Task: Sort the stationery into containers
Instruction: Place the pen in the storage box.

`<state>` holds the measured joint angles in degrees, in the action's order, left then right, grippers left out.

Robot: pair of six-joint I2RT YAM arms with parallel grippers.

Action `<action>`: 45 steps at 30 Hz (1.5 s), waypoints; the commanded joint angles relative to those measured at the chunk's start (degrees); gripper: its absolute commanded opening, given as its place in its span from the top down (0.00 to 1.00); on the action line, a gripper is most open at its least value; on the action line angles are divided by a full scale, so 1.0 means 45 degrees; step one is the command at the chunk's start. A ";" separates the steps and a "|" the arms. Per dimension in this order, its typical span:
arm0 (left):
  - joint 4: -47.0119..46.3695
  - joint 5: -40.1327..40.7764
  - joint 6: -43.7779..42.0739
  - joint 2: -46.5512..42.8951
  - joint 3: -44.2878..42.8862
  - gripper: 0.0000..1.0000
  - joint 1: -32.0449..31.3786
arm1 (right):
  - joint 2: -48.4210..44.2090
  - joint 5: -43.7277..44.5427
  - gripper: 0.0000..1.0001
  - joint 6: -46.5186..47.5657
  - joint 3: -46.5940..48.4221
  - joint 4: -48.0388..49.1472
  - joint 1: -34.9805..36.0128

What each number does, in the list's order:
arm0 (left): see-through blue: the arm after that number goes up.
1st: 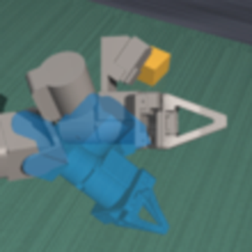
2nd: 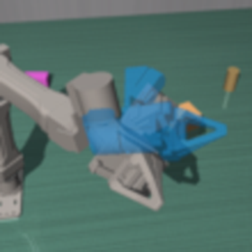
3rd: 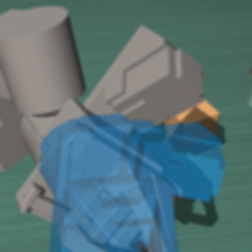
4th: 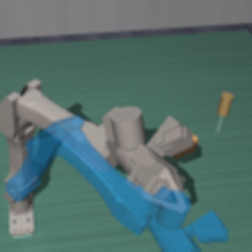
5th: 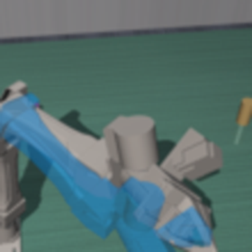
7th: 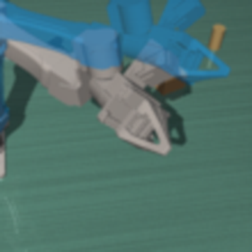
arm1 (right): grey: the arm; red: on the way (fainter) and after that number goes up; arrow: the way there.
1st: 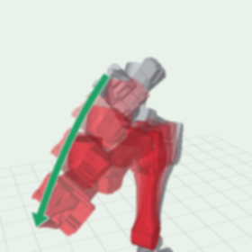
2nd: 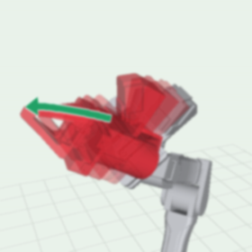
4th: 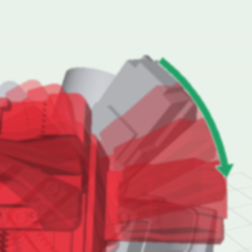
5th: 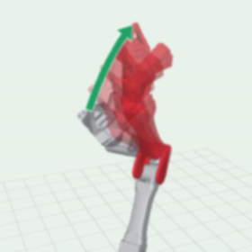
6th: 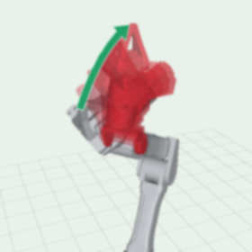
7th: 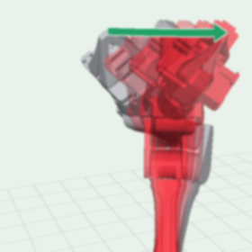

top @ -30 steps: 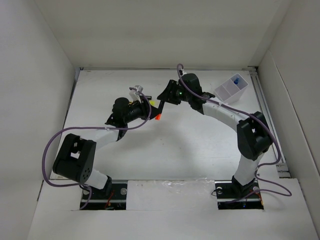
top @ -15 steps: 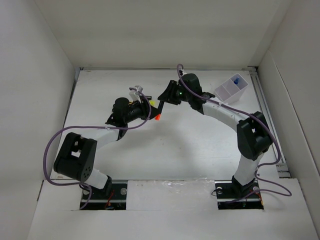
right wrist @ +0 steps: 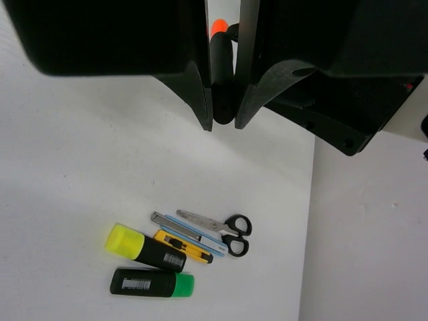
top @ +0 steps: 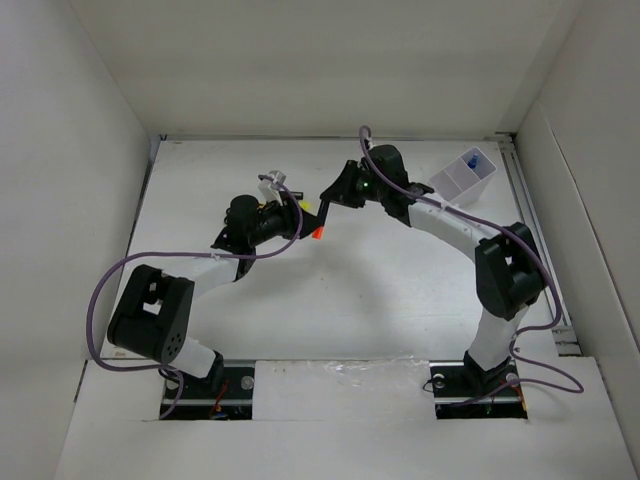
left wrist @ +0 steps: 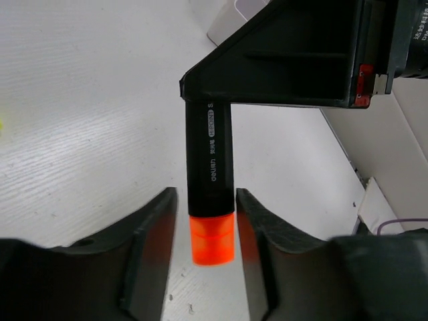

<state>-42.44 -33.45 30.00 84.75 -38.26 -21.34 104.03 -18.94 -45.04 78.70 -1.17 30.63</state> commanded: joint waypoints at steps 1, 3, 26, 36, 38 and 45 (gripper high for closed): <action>-0.0609 0.0246 -0.0143 -0.0551 -0.0267 0.60 0.0036 | -0.0402 -0.0166 0.99 -0.0051 -0.0008 0.0201 -0.0439; -0.0609 0.0246 -0.0143 -0.0707 -0.0267 0.53 0.0036 | -0.0519 -0.0030 0.99 -0.0168 -0.0124 0.0201 -0.0595; -0.0043 -0.0027 0.1184 -0.2427 0.0377 0.30 0.0036 | -0.2240 1.1587 1.00 -0.2120 -0.1044 -0.0932 -0.5849; 0.2045 0.1416 0.1185 -0.2427 -0.0013 0.31 0.0036 | -0.0794 1.6334 1.00 -0.1206 0.1475 -0.2299 -0.6182; 0.2321 0.1749 0.1068 -0.2562 -0.0150 0.30 0.0036 | -0.0617 1.7153 1.00 -0.0834 0.1594 -0.2299 -0.6066; 0.2925 0.2238 0.1068 -0.2681 -0.0150 0.29 0.0036 | 0.0358 1.8834 1.00 0.0067 0.2200 -0.2299 -0.5656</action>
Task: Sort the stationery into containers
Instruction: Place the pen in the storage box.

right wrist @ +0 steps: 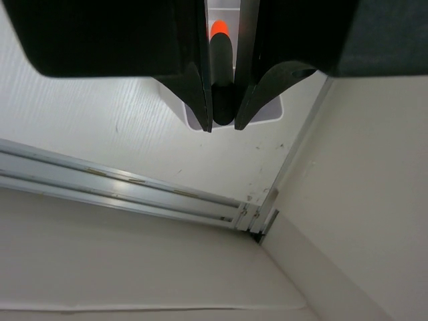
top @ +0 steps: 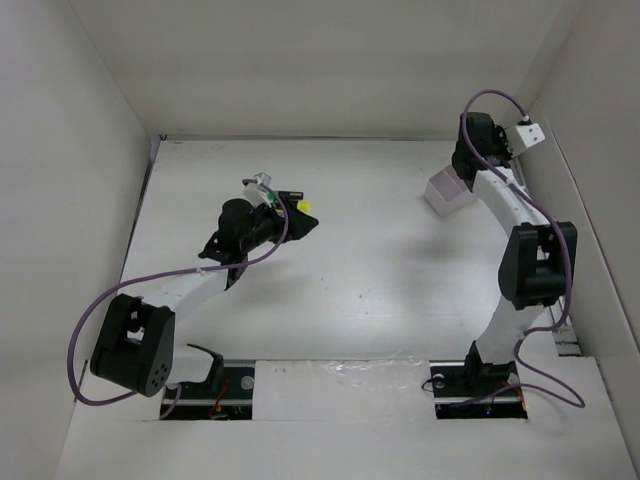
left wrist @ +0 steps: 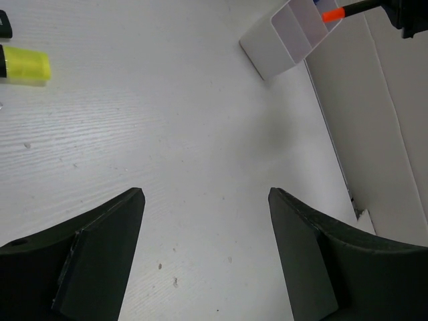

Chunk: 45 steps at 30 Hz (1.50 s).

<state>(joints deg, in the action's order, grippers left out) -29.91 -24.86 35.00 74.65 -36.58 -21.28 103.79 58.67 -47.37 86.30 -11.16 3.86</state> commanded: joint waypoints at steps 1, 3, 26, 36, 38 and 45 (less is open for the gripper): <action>0.0143 0.0523 -0.0044 -0.0437 -0.0524 0.27 0.0021 | 0.0529 0.1745 1.00 0.0586 0.0625 0.0056 0.0430; 0.0454 0.0874 -0.0044 -0.0437 -0.0641 0.26 0.0021 | 0.0841 0.1863 1.00 0.0839 0.0626 0.0058 0.0432; 0.1333 0.2439 -0.0161 -0.0320 -0.0876 0.25 0.0021 | 0.0943 0.1592 0.52 -0.0114 0.1155 -0.1054 0.1545; 0.1685 0.4743 -0.0435 0.0187 -0.1030 0.90 0.0021 | -0.2532 -0.3798 0.88 -0.1347 -0.2668 0.0212 0.3223; 0.1802 0.5093 -0.0300 0.0441 -0.1167 0.91 0.0021 | -0.2886 -0.4344 1.00 -0.1600 -0.3141 0.0331 0.3575; 0.3013 0.6754 0.0794 0.2118 -0.2866 1.00 0.0021 | -0.4585 -0.5965 1.00 -0.1718 -0.4958 0.0447 0.4884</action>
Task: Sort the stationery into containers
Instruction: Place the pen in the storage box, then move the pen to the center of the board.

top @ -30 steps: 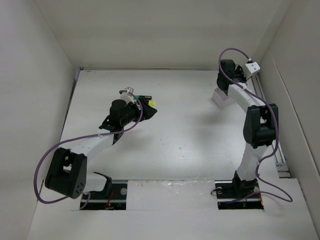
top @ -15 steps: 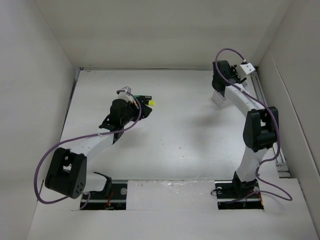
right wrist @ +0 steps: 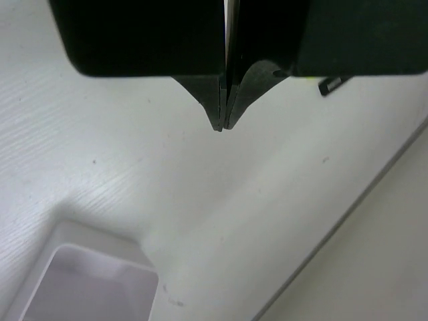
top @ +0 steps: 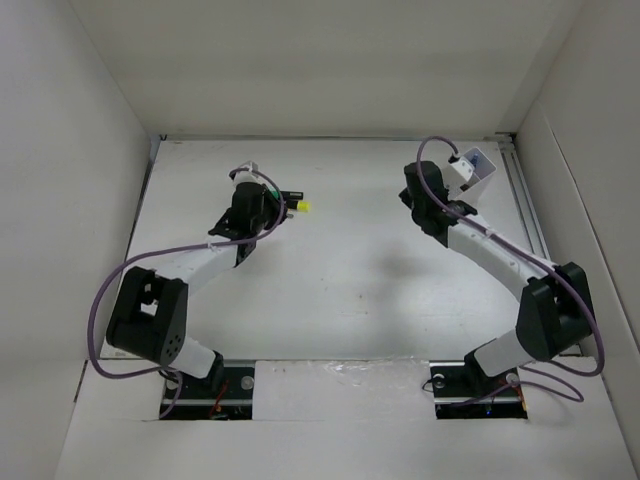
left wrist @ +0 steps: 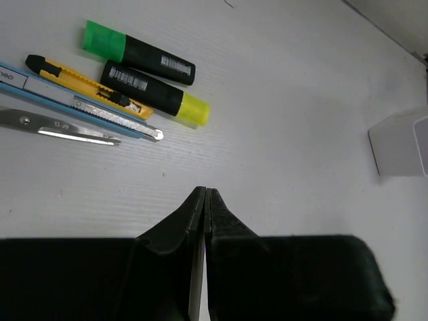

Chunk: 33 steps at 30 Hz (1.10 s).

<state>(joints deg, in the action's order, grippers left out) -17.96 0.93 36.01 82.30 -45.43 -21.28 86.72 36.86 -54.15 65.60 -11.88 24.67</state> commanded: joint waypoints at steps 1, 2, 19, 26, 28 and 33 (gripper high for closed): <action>0.0357 0.1024 0.0572 0.0654 -0.1365 1.00 0.0021 | -0.0987 -0.1121 1.00 -0.0213 -0.0650 0.0609 0.0435; 0.0473 0.1024 0.0746 0.0888 -0.1659 1.00 0.0021 | -0.1318 -0.1353 1.00 -0.0213 -0.0788 0.0473 0.0437; 0.1939 0.1083 0.2974 0.5557 -0.5567 0.68 0.1232 | -0.2161 -0.3815 0.94 0.0198 -0.2059 0.0744 0.1042; 0.2837 0.1902 0.2858 0.6435 -0.6738 0.67 0.1232 | -0.2044 -0.3934 0.93 0.0432 -0.2059 0.0745 0.1393; 0.2955 0.2020 0.2741 0.6593 -0.6897 0.67 0.1348 | -0.2044 -0.4186 0.93 0.0432 -0.2059 0.0745 0.1394; 0.2955 0.2020 0.2740 0.7022 -0.7014 0.67 0.1602 | -0.2044 -0.4559 0.93 0.0432 -0.2059 0.0862 0.1394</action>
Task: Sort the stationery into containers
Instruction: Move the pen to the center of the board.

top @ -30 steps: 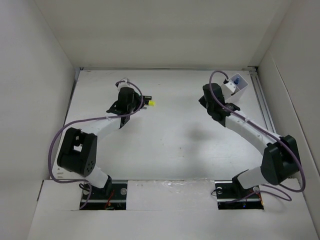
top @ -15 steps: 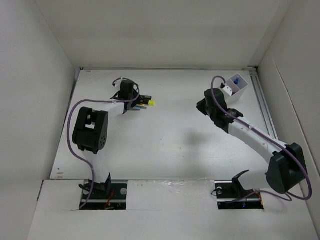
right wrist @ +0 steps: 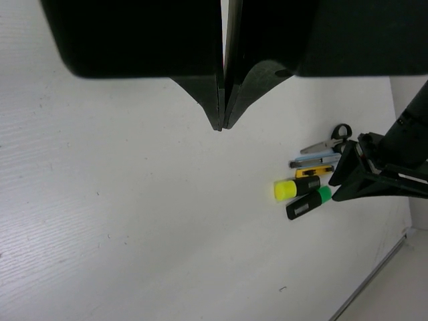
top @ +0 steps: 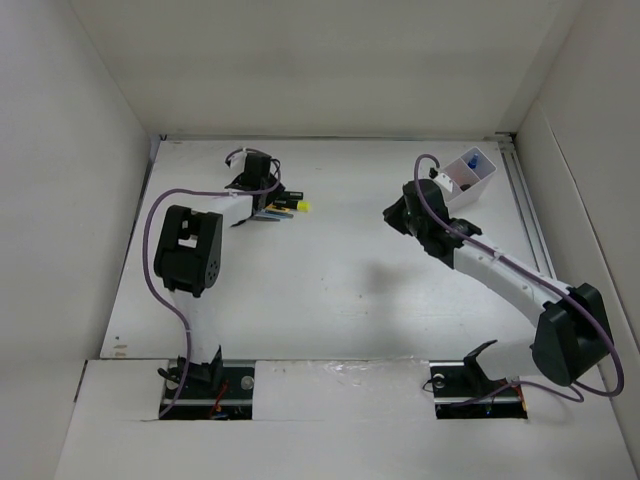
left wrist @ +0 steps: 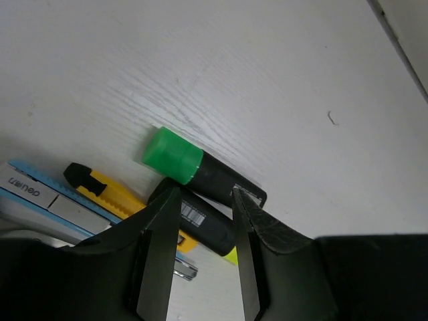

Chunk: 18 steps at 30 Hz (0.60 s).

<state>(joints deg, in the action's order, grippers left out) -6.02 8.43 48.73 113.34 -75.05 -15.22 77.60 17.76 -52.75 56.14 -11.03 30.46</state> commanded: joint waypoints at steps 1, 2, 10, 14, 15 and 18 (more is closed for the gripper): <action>0.0438 0.0354 -0.0087 0.0126 -0.0549 0.67 0.0258 | -0.0019 -0.0314 0.93 0.0237 0.0044 0.0673 0.0107; 0.0440 0.0354 -0.0087 0.0281 -0.0550 0.67 0.0258 | -0.0019 -0.0314 0.93 0.0238 0.0044 0.0673 0.0107; 0.0830 0.0354 -0.0204 0.0945 -0.1387 0.66 0.0375 | 0.0099 -0.0665 0.92 0.0238 0.0044 0.0790 0.0107; 0.1104 0.0354 -0.0321 0.1278 -0.1973 0.63 0.0375 | 0.0099 -0.0782 0.92 0.0238 0.0044 0.0790 0.0107; 0.1104 0.0354 -0.0321 0.1433 -0.2091 0.63 0.0375 | 0.0099 -0.0898 0.92 0.0354 0.0044 0.0790 0.0107; 0.1358 0.0354 -0.0321 0.1728 -0.2695 0.63 0.0375 | 0.0099 -0.0900 0.91 0.0355 0.0044 0.0790 0.0107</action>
<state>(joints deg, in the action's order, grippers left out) -1.58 9.13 48.03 120.79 -83.37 -13.76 78.08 14.35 -52.05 56.14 -9.80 30.46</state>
